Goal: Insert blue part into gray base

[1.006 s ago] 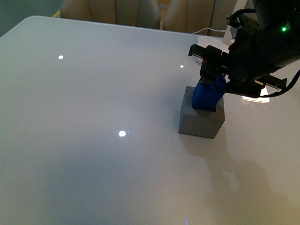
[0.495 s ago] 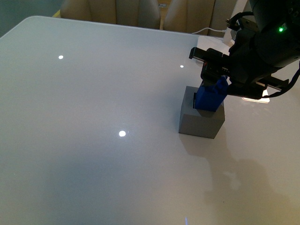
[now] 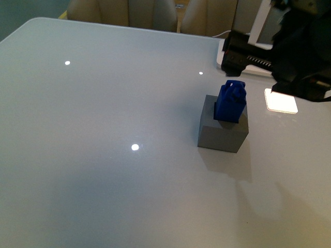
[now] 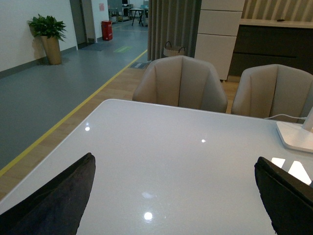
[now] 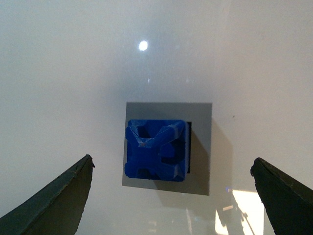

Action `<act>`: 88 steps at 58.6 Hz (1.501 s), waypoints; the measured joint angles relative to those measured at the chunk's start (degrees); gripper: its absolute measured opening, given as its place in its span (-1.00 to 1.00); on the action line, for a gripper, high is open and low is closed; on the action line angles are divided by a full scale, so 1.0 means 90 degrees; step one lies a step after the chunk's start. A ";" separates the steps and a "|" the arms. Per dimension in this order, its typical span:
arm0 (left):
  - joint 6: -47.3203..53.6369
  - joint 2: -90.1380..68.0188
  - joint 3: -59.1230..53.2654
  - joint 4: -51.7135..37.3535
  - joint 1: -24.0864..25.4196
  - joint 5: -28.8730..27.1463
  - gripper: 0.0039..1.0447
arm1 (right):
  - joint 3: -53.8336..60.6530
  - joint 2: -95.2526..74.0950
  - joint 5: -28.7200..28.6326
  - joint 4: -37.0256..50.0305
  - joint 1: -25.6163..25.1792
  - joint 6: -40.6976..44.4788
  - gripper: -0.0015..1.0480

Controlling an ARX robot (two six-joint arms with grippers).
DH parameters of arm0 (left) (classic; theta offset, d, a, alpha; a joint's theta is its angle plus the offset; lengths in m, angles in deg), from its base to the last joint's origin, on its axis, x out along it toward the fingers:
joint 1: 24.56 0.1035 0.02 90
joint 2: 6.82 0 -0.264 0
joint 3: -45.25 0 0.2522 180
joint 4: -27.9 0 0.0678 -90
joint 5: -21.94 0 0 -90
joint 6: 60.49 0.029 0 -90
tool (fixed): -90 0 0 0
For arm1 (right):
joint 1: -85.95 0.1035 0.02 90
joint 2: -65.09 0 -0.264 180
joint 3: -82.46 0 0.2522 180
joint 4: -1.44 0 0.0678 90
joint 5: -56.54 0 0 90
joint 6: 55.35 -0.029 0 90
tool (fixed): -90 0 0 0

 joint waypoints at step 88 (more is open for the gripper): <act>0.0000 0.0000 0.0000 0.0000 0.0000 0.0000 0.86 | 0.6239 0.5581 -0.0646 0.5705 -0.1897 0.2526 -0.96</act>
